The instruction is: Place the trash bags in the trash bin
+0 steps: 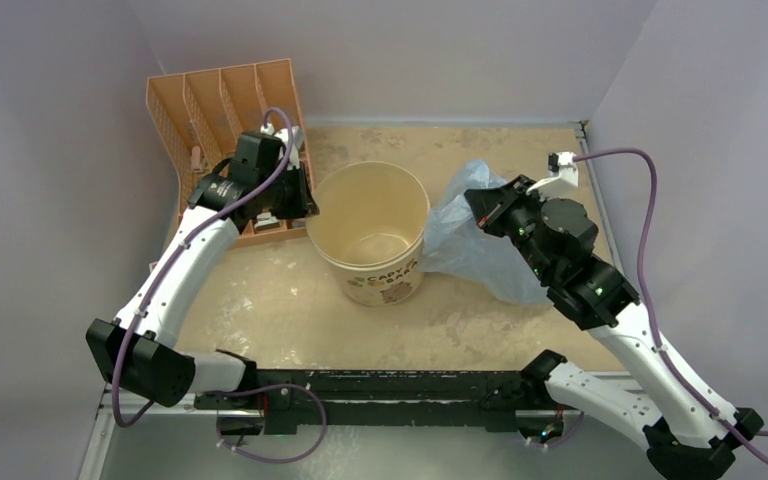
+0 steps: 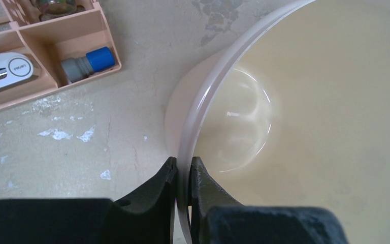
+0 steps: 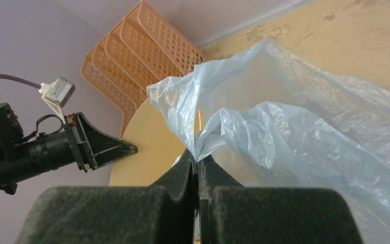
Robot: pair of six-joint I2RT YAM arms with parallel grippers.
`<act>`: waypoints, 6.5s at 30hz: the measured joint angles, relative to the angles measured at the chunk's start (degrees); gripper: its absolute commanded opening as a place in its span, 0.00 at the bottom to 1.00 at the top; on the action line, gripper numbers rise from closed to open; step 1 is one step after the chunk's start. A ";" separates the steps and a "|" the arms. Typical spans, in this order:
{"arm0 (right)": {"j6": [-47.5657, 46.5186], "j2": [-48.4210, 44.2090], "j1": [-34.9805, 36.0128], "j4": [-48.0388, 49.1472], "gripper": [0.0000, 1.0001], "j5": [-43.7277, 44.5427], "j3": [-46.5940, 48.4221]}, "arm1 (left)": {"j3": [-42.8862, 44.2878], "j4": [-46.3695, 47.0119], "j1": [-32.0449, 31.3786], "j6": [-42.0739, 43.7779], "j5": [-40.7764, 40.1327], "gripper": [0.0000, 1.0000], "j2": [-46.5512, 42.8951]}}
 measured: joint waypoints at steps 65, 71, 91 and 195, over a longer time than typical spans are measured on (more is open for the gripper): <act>-12.87 -15.43 0.00 -9.94 0.00 -47.91 13.44 | -52.61 36.74 -4.61 -10.49 40.85 0.70 -55.95; -11.45 -14.56 0.00 -9.07 0.00 -39.93 6.36 | -54.93 43.19 -9.05 -12.22 44.09 0.77 -50.53; -8.70 -11.80 0.00 -6.67 0.00 -23.85 -2.93 | -70.03 68.02 -51.21 -8.13 7.08 0.82 -37.40; 3.52 -21.55 0.00 -3.48 0.00 6.03 -4.70 | 3.37 52.26 -35.78 31.41 6.54 0.00 11.80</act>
